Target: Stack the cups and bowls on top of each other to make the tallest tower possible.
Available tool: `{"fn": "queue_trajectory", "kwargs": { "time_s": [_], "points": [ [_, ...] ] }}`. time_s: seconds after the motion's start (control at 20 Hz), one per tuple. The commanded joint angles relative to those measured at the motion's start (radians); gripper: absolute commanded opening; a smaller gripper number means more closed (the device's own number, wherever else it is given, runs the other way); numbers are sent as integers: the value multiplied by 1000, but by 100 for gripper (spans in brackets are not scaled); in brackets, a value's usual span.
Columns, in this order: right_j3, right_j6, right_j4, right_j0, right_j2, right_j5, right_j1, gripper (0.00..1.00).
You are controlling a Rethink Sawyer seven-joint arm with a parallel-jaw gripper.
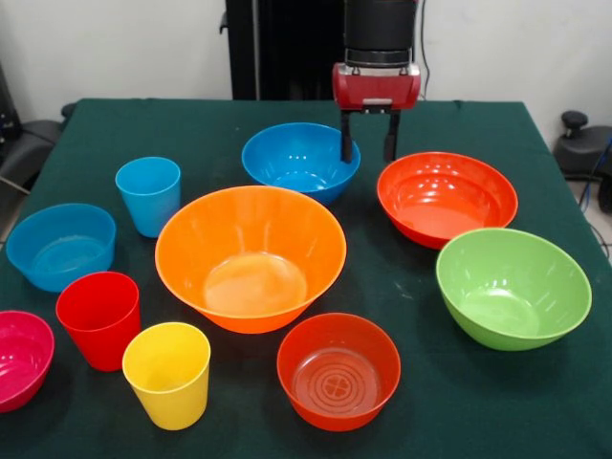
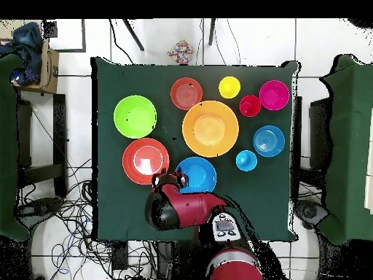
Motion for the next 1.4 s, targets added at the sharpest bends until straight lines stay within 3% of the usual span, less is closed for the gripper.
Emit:
{"fn": "queue_trajectory", "kwargs": {
  "time_s": [0.05, 0.65, 1.4],
  "points": [
    [-12, 135, -24, 27, 60, -46, 68, 100],
    [-19, 115, -30, 61, 16, -54, 97, 100],
    [56, 99, -92, 23, 36, -1, 14, 100]
  ]
}}
